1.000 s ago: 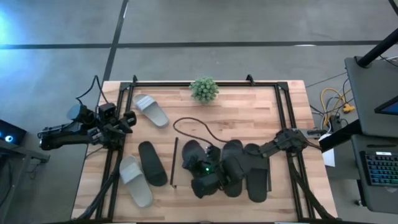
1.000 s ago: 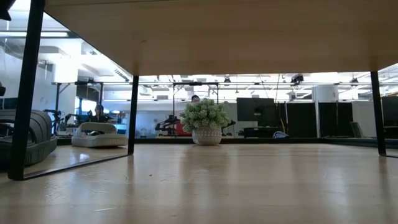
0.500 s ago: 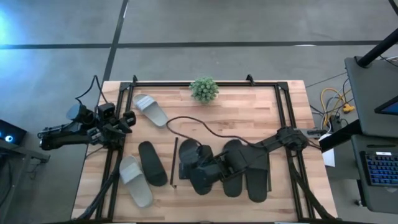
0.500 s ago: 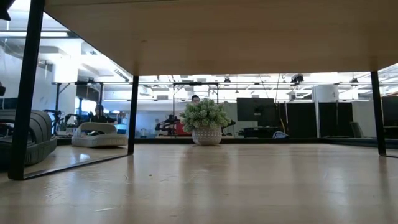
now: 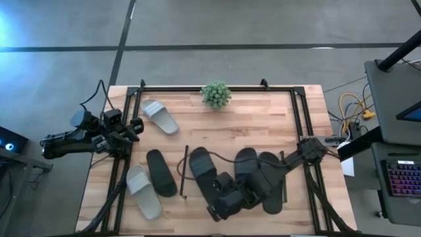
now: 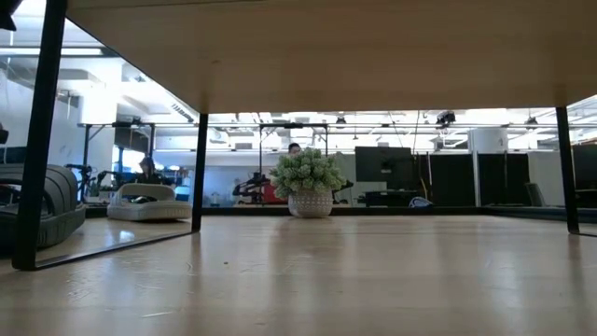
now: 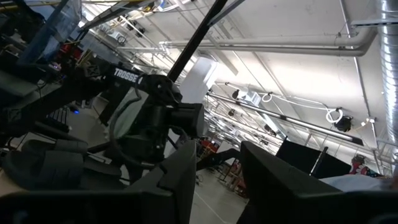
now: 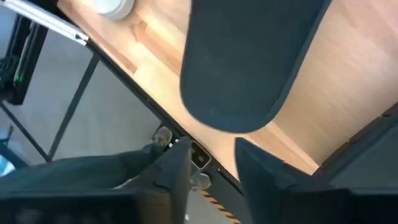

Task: Pick and place slides into the shelf
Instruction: Put the black slipper on the shelf

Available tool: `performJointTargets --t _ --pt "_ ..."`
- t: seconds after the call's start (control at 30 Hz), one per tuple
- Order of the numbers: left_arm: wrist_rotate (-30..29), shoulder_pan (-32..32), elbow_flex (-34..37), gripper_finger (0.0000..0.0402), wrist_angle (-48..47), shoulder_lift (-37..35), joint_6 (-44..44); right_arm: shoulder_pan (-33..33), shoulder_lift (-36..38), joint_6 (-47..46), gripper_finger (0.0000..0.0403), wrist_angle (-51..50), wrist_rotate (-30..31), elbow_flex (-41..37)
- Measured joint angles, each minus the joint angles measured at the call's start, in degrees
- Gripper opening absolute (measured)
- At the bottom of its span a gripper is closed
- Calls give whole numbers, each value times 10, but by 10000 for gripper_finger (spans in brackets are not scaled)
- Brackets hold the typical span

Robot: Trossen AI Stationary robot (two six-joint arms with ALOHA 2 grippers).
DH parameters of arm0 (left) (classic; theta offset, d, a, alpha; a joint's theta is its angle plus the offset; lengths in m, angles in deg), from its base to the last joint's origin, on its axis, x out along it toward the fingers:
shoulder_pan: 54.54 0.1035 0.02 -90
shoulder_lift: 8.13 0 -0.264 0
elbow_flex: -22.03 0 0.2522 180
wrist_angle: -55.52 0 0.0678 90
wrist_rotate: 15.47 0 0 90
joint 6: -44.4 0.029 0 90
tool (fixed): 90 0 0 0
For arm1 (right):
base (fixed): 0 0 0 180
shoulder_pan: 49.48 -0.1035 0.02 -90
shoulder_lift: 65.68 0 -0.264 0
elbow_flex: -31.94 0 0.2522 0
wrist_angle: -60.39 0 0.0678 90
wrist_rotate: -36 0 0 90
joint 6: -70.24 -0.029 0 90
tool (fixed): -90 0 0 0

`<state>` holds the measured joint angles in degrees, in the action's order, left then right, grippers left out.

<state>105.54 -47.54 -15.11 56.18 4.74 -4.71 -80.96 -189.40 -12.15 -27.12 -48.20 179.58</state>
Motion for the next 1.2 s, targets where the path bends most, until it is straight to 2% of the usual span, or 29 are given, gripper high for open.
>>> performJointTargets --t 0.17,0.3,0.97,1.2 --pt "0 0 0 112 0 1 0 -6 -1 4 37 0 0 0" --pt "0 0 0 112 0 1 0 -5 -1 16 12 4 3 -3" --pt "0 0 0 112 0 3 0 -3 -2 143 9 8 -2 -70" --pt "0 0 0 112 0 2 -1 17 -2 183 9 57 6 -78"
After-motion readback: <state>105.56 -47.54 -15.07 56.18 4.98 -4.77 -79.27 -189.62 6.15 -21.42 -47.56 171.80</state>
